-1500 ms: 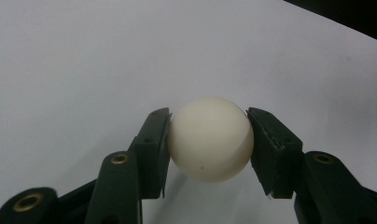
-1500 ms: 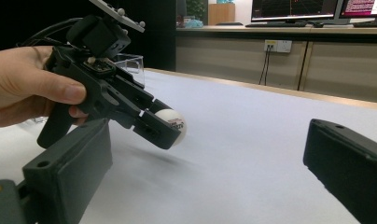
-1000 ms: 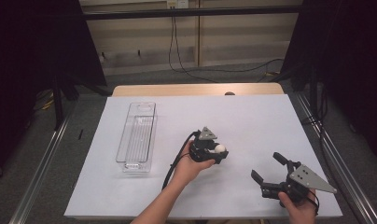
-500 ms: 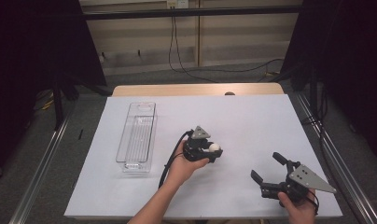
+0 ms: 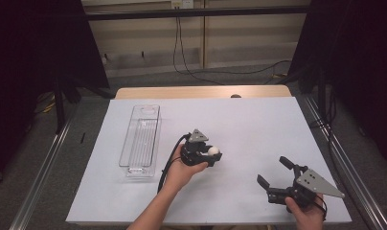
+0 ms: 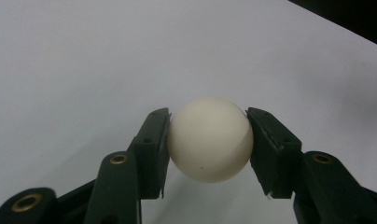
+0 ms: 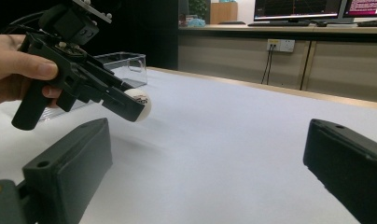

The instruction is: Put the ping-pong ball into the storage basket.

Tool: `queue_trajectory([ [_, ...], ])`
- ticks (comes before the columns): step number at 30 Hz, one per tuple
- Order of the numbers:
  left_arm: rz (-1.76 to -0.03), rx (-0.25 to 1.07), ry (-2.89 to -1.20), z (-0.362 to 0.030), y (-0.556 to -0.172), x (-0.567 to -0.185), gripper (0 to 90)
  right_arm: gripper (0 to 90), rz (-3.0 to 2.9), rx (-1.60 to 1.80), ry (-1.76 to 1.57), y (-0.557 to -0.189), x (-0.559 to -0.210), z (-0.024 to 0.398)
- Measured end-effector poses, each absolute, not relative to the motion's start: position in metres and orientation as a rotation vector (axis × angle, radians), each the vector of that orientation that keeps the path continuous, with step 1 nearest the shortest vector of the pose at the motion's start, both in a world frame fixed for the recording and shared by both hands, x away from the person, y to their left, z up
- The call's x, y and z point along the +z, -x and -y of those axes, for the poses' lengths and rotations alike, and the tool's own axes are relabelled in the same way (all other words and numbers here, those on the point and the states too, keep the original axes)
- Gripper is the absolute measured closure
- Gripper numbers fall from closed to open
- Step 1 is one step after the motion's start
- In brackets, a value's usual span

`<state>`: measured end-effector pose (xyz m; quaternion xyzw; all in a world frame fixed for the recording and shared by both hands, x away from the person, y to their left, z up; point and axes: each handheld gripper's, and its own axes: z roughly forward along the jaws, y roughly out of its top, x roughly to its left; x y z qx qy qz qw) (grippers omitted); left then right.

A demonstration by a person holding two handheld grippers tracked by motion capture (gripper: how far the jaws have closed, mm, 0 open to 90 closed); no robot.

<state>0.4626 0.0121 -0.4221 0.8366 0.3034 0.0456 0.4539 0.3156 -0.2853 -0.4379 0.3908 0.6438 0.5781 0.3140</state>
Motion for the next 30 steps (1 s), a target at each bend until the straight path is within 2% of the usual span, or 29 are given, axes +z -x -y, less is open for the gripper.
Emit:
queue_trajectory([
  [30,-0.793,0.136,-2.032,-0.043,-0.465,-0.416,51.2,0.4,-1.708,1.503,-1.046,-0.317,-0.438,0.285],
])
